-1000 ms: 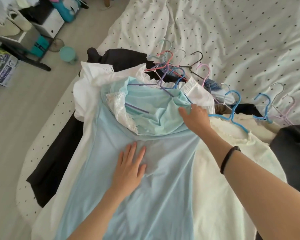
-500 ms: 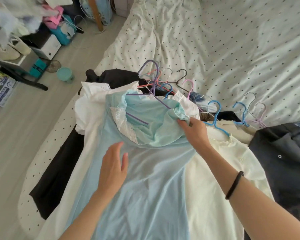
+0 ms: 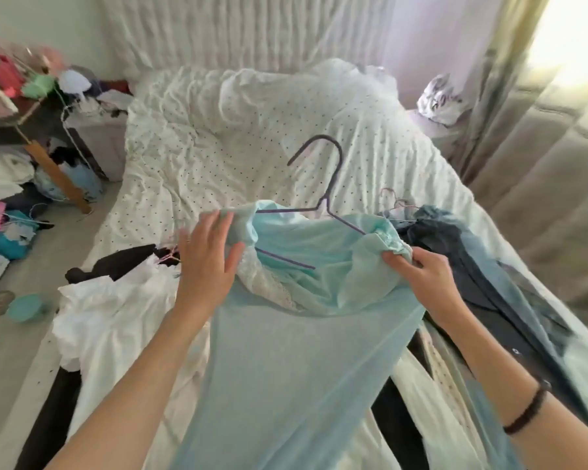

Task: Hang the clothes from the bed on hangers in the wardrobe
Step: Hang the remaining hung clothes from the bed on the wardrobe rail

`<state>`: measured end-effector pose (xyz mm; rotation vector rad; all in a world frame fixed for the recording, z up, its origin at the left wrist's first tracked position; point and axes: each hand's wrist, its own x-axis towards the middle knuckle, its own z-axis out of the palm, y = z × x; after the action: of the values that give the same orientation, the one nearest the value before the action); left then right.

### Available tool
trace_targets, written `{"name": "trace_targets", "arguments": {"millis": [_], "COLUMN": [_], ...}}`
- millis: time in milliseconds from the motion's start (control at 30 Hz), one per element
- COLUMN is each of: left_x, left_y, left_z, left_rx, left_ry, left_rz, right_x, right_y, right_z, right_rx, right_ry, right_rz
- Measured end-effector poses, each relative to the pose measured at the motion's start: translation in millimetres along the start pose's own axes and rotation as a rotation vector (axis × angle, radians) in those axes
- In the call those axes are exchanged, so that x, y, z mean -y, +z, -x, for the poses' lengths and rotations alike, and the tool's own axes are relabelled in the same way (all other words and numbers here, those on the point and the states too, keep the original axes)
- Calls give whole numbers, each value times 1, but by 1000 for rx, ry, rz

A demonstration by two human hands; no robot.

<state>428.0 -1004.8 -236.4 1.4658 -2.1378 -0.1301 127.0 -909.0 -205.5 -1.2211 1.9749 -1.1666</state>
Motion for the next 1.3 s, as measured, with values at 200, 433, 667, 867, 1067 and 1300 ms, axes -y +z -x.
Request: {"name": "trace_targets", "arguments": {"millis": [200, 433, 667, 867, 1067, 1300], "left_x": [-191, -423, -617, -735, -812, -861], "left_y": [-2, 40, 62, 68, 61, 54], "left_z": [-25, 32, 119, 199, 268, 370], "left_rx": [-26, 94, 285, 505, 635, 834], "left_ry": [341, 653, 924, 1116, 1315, 1547], "left_rz": [132, 416, 773, 949, 1087, 1129], "right_x": [-37, -91, -117, -128, -125, -110], "right_y": [-182, -375, -477, -503, -487, -455], "right_z": [81, 225, 388, 502, 578, 651], "right_rx": [-288, -681, -1070, -1352, -1498, -1659], "right_ry": [19, 128, 269, 480, 633, 949], "right_rz": [-82, -33, 106, 192, 319, 456]}}
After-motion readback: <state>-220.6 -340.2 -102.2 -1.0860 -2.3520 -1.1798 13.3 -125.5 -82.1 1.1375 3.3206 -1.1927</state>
